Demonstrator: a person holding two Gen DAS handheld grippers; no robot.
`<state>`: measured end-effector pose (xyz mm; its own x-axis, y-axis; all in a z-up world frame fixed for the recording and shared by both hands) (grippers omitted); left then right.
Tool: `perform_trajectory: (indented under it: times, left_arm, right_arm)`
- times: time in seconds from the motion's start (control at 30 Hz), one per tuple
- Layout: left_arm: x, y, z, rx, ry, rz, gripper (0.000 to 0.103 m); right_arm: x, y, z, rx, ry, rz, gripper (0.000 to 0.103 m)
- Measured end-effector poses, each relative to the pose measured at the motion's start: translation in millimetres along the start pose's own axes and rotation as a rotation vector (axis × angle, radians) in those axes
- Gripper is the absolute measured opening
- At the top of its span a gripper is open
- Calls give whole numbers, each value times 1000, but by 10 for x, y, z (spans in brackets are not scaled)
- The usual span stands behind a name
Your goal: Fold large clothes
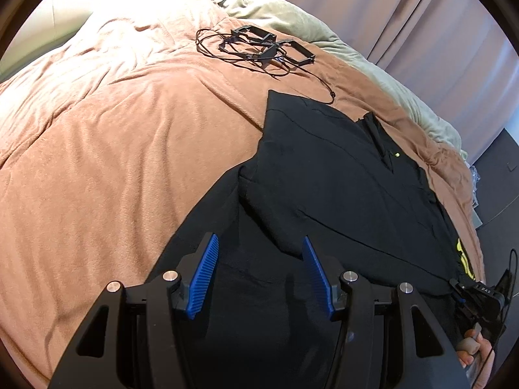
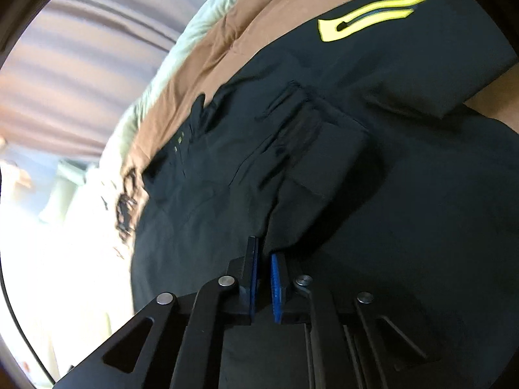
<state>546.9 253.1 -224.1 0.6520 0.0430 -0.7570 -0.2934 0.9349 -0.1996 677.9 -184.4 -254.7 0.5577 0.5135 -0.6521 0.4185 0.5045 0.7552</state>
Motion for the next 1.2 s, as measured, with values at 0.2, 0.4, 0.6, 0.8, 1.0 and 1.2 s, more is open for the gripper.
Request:
perform_trajectory:
  times: [0.2, 0.4, 0.6, 0.8, 1.0, 1.2]
  left_arm:
    - [-130, -103, 52, -7, -18, -23, 55]
    - [-387, -190, 28, 2, -48, -47, 55]
    - [-605, -155, 57, 10, -76, -36, 55]
    - [-705, -147, 75, 14, -82, -38, 55]
    - [-762, -171, 54, -10, -82, -63, 55]
    - [-788, -283, 19, 6, -78, -90, 78]
  right_arm:
    - [-26, 21, 130, 9, 17, 9, 33]
    - [-145, 71, 462, -56, -27, 79, 42]
    - [-543, 7, 666, -31, -16, 55, 54]
    - [-1357, -133, 779, -92, -109, -7, 58]
    - [-1948, -468, 1086, -35, -235, -58, 58]
    - [-2389, -812, 1370, 13, -331, -99, 58]
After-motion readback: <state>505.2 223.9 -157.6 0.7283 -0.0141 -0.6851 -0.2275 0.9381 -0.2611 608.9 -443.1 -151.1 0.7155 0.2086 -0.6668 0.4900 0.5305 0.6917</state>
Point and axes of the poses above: each gripper's, at about its wrist camera, not at the fingertips, and x roughly the way its jaws point, y to its left, z to its top, the point moved 7 cm from there along x, roughly the way its jaws point, and after that the axes turned 15 degrees about x, right-handed, at the moved point
